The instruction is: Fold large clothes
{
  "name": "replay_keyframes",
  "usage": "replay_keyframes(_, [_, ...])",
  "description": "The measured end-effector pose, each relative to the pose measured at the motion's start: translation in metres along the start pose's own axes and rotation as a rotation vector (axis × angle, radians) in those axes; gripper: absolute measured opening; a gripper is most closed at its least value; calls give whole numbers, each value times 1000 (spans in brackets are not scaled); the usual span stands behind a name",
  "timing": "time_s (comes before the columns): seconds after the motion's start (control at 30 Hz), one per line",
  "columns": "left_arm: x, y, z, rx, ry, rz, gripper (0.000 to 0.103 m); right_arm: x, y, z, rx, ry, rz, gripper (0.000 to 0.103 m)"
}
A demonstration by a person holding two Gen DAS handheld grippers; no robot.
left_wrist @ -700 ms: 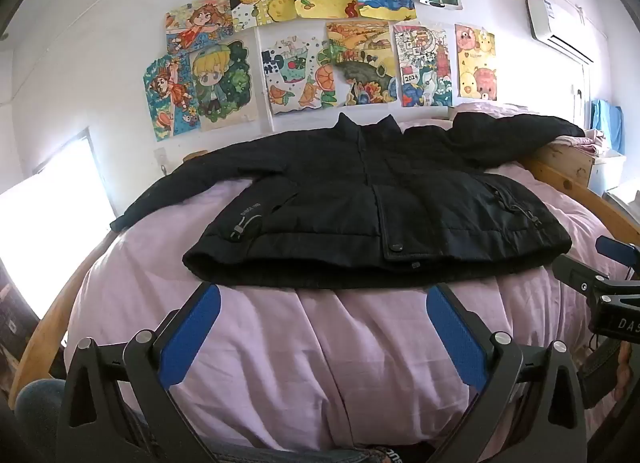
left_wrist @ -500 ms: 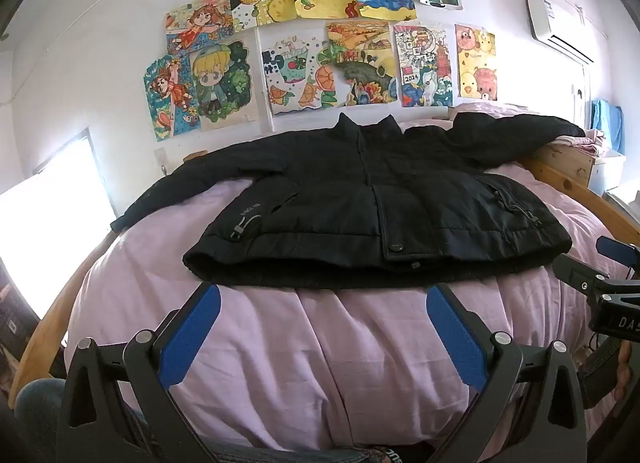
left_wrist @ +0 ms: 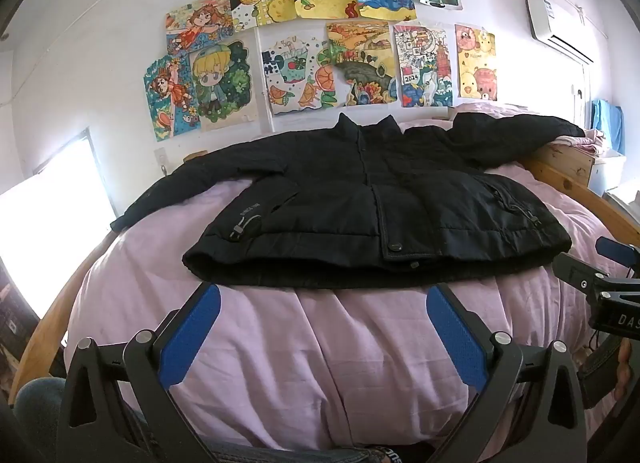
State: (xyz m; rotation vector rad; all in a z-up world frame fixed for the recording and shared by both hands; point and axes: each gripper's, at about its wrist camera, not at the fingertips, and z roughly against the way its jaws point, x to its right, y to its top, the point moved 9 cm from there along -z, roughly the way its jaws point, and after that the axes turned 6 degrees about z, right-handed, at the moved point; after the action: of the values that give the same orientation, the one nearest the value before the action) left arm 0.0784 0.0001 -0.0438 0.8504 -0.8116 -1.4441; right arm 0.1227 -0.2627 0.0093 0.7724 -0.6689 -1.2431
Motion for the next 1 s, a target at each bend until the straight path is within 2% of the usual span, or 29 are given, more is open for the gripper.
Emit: replay_keyframes(1.0, [0,0,0,1,-2,1,101,5,-2,-1,-4,5,-7,103])
